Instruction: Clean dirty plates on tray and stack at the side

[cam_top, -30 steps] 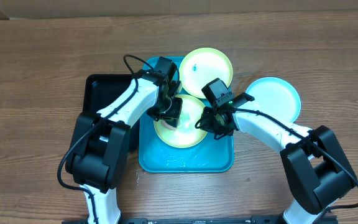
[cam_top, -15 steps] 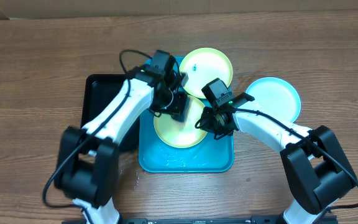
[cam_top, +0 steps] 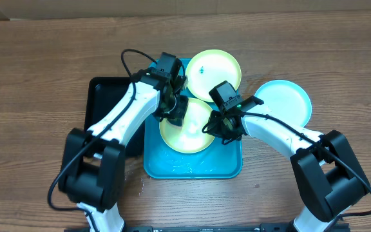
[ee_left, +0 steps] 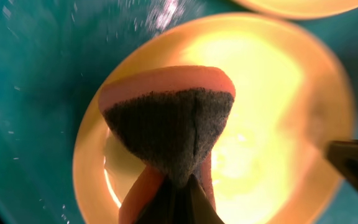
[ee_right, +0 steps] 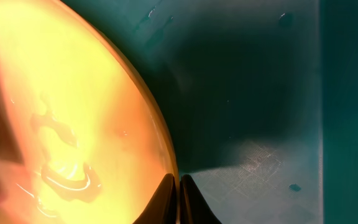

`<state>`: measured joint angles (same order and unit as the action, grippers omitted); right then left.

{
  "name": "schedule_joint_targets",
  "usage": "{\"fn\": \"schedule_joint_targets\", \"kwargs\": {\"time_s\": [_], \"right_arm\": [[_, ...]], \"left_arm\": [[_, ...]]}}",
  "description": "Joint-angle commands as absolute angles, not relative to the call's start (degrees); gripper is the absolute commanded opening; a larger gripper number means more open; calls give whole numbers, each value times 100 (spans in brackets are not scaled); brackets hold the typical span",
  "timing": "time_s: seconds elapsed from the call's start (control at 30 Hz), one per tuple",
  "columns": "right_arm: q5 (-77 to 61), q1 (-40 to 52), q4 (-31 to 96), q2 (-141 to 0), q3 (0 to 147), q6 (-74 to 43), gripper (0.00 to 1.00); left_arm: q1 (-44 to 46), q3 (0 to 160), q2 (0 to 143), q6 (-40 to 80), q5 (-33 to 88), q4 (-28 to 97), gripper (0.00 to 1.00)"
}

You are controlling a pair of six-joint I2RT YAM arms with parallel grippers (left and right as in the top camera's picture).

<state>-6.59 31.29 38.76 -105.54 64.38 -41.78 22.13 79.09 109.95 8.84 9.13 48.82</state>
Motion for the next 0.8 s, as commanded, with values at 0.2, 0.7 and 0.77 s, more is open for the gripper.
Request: {"fn": "schedule_joint_targets", "kwargs": {"time_s": [0.2, 0.7, 0.77], "right_arm": [[-607, 3188, 3846, -10481, 6390, -4180, 4], [-607, 3188, 3841, -10479, 6379, -4180, 4], [-607, 3188, 3841, -10479, 6377, -4178, 4]], "left_arm": [[2274, 7826, 11832, 834, 1673, 4998, 4], [2279, 8462, 11295, 471, 3282, 5596, 4], [2279, 8501, 11069, 539, 3004, 5662, 4]]}}
